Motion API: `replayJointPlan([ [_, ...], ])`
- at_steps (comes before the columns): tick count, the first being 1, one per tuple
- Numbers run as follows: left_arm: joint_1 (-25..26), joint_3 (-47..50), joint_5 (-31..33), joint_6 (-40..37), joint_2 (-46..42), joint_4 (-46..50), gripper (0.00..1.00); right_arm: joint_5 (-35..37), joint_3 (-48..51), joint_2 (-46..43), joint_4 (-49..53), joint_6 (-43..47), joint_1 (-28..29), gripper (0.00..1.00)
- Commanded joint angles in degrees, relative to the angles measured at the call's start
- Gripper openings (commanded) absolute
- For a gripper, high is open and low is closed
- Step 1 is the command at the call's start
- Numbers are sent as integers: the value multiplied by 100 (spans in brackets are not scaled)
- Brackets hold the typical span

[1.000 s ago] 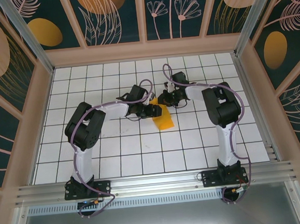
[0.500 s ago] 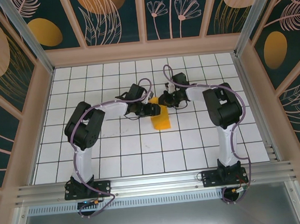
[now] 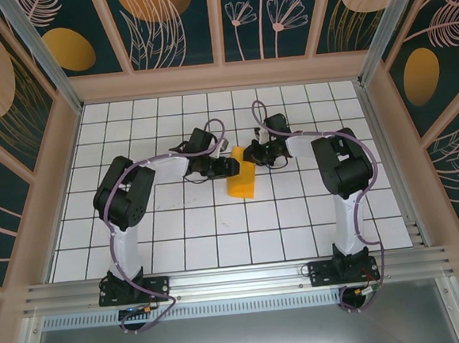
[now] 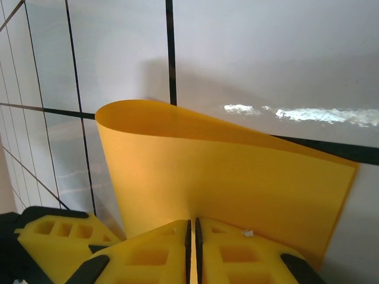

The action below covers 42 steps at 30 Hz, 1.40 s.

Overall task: Fold a paper plane with a square sheet of paper (fold left side to right side)
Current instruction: First fold the square sheet of paper in half at the center of the table.

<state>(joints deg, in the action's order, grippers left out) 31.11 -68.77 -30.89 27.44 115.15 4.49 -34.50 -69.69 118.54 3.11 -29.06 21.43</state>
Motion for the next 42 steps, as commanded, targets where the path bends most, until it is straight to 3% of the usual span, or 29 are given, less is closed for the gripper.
replayJointPlan([
  [1,-23,213,-497,13,-239,-296,59,400,204,84,491,14,-40,16],
  [19,121,327,-795,-149,-398,-606,59,462,140,138,576,6,23,16],
  [30,341,323,-535,-318,-2,-316,59,523,62,186,667,23,58,16],
  [42,437,918,-552,-504,-362,-329,59,584,6,184,754,3,81,16],
])
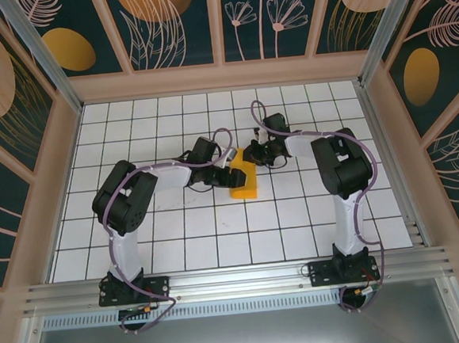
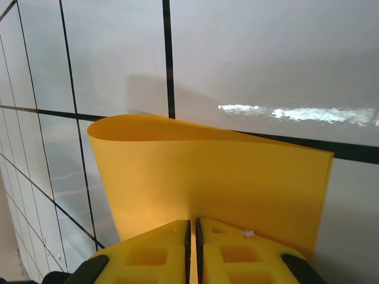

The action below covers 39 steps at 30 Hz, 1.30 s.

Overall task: Fold a paper plane with a square sheet of paper (fold left side to right side)
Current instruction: First fold the square sheet of paper in half at the center of the table.

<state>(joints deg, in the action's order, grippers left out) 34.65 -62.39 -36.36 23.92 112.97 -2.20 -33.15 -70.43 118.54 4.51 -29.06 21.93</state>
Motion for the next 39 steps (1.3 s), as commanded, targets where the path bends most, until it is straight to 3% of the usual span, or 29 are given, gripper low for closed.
replayJointPlan([
  [1,85,340,-18,-168,-194,334,59,446,65,188,619,5,31,16],
  [16,335,955,-51,-264,-581,233,59,500,21,204,674,-38,89,16],
  [39,805,1047,238,-536,-749,1002,61,511,-67,247,744,-42,127,16],
])
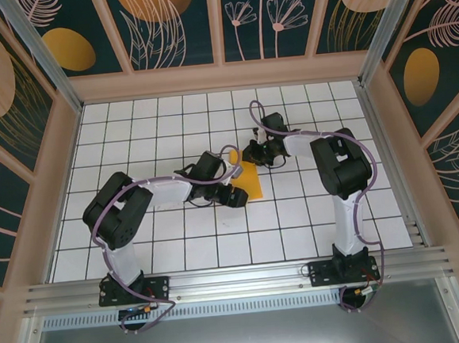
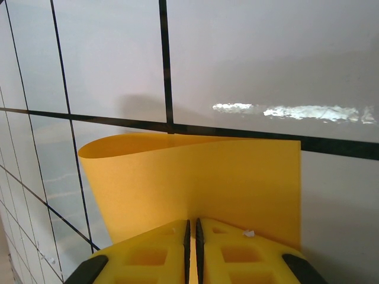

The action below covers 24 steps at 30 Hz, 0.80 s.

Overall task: Fold a paper plane with a square sheet of paper (fold left side to right side)
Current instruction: First fold the square sheet of paper in half at the center of the table, then hold the square sheet of paper at the center of the table.

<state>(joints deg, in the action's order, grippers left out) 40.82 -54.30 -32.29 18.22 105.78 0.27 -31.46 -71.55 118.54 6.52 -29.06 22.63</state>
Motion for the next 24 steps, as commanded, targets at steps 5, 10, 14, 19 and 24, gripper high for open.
replayJointPlan([
  [5,204,427,-211,116,-242,649,62,334,38,256,543,-38,76,16],
  [10,200,416,-303,86,-450,696,63,309,14,272,543,-47,84,16],
  [14,162,63,-327,21,-884,847,64,307,1,257,558,-47,94,16],
  [19,-105,-529,-409,3,-852,869,65,294,3,251,535,-65,110,17],
  [24,-194,-1085,-466,-117,-52,856,64,268,-2,255,510,-74,132,17],
])
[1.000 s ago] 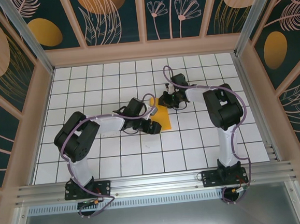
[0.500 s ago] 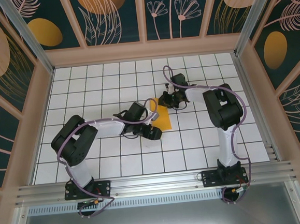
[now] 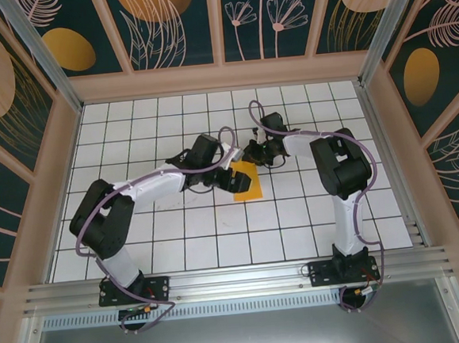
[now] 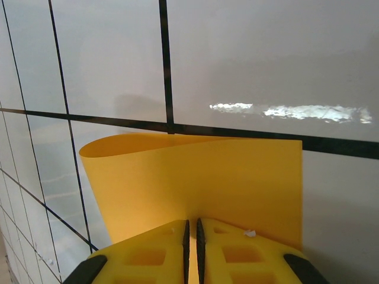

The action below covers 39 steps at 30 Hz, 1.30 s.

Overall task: Fold a paper plane with a square sheet of paper (fold left side to right side)
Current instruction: Hold the square sheet of paper at the center of the table.

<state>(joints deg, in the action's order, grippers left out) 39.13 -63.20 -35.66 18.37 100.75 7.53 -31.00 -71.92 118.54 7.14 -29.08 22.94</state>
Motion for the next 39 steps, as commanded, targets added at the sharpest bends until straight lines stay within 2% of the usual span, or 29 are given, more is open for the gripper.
replayJointPlan([
  [1,-21,-271,-156,-144,603,97,64,213,42,244,442,-72,102,17],
  [8,-28,-518,-314,-84,1260,-163,63,97,38,197,335,-89,109,17],
  [18,-15,-229,-128,-45,1408,-207,63,0,-492,-269,459,93,-56,19],
  [20,-17,-161,-119,-10,1402,-236,62,32,-561,-497,497,129,-165,23],
  [23,-19,-101,-97,40,1390,-278,62,178,-485,-936,609,249,-309,34],
  [26,-6,-101,-73,82,1383,-287,62,357,-60,-1448,697,328,-414,36],
  [27,-6,-105,-67,93,1378,-279,62,360,199,-1662,680,333,-433,35],
  [32,-6,-97,6,145,1342,-278,62,226,1531,-2537,504,144,-388,15],
  [36,-3,-87,77,175,1313,-256,62,49,2532,-3023,124,-166,-149,9],
  [39,5,-87,94,205,1298,-278,62,-40,2923,-3099,-164,-384,83,8],
])
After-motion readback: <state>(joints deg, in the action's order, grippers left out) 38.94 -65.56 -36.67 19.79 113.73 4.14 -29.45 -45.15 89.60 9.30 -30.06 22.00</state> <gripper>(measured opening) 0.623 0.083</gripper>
